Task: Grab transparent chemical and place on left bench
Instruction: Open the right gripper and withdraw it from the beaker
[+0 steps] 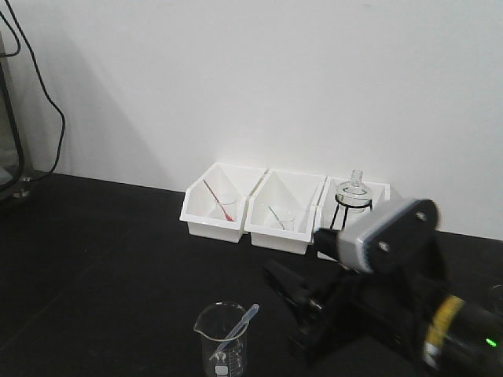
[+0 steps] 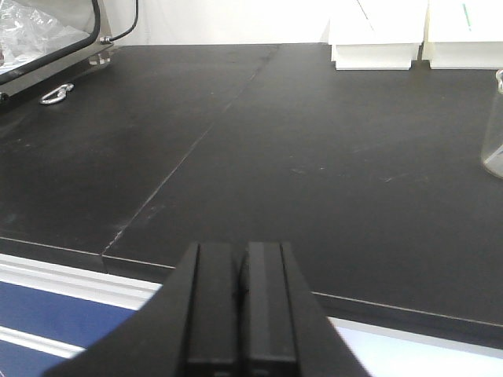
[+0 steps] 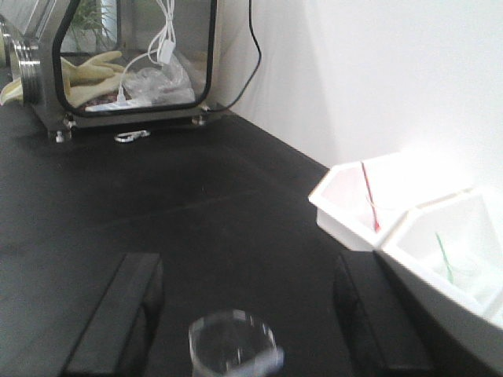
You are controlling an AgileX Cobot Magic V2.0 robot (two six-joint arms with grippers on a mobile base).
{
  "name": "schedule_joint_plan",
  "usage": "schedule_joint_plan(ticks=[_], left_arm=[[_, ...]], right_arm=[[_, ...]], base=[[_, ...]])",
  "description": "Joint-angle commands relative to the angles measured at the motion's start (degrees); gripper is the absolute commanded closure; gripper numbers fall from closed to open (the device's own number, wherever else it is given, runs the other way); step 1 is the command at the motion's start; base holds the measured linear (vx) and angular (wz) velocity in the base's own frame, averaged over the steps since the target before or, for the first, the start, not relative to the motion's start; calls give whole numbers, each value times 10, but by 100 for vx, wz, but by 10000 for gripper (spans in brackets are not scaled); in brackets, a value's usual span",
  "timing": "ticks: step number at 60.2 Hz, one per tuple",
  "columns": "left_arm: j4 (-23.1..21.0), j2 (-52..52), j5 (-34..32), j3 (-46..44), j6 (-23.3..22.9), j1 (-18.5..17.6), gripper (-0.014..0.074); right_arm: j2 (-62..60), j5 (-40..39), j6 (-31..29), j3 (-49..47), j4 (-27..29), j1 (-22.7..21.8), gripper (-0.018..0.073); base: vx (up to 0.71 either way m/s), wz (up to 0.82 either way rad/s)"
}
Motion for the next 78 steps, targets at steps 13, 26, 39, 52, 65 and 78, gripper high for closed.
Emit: schedule_joint_plan(ticks=[13,26,39,52,65,78], left_arm=[[0,-11,-45,9,-4,-1,600],[0,-11,-45,9,-4,-1,600],[0,-11,-45,9,-4,-1,600],[0,-11,-45,9,-4,-1,600],[0,-11,-45,9,-4,-1,600],[0,-11,-45,9,-4,-1,600]], right_arm=[[-330,164,-1,140,2,-1,150],[-598,346,26,207,-28,-1,173],[-685,365,105,244,-97,0,173],[-644,322,178,242,-46,-1,173],[-643,323,177,242,-46,-1,173],[-685,321,139,283,-96,-65,253]], base=[[0,0],[0,0],[0,0],[0,0],[0,0],[0,0]])
